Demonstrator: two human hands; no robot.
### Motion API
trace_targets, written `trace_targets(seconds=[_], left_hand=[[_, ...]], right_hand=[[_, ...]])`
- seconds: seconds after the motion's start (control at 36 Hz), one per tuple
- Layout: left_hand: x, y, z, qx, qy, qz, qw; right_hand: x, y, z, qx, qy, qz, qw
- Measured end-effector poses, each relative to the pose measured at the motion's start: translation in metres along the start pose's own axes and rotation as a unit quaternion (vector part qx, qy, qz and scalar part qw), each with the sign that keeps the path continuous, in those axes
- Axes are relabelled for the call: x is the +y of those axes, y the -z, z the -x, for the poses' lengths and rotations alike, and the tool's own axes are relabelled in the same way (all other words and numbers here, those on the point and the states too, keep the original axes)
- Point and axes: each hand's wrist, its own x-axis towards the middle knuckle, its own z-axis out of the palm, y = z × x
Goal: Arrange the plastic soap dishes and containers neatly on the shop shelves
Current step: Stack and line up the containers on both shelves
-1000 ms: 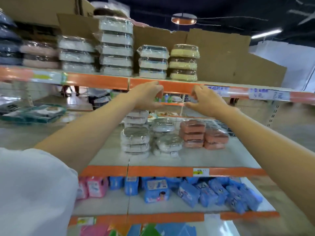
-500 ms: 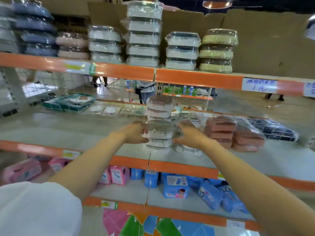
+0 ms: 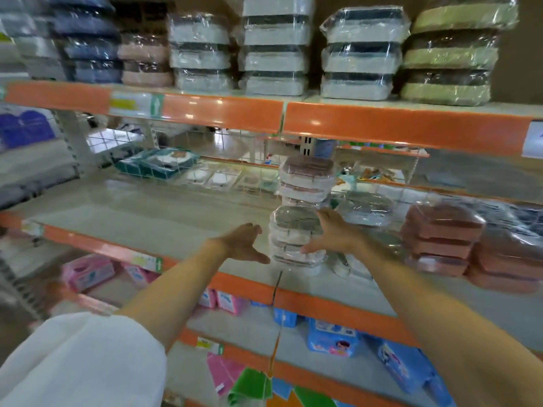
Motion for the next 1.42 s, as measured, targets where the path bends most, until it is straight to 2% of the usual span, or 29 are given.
trace_targets(seconds=[0.28,0.58,0.83,1.0,1.22,1.42], left_hand=[[0.007,-0.004,-0.023,0.008,-0.015,0.007,1.000],[0.015,-0.012,-0.040,0.022,0.000,0.030,0.999],[0.017,-0.010,-0.047,0.022,-0.026,0.048,0.998],[0.037,-0.015,-0.060,-0.024,-0.052,0.020,0.998],[0.051,-0.019,-0.048,-0.004,-0.043,0.009,0.999],[0.060,-0.006,-0.018,-0.015,-0.108,0.004,0.994]], right_hand=[[0.015,0.001,-0.019,0.018,-0.010,0.046,0.999],[0.021,-0.004,-0.029,0.018,-0.010,-0.054,0.998],[0.035,0.015,-0.013,0.039,0.011,-0.075,0.996],[0.065,0.037,0.011,0.081,-0.029,-0.069,0.994],[0.083,0.036,0.048,0.119,-0.104,-0.058,0.986],[0.076,0.047,0.086,0.181,-0.133,-0.104,0.969]])
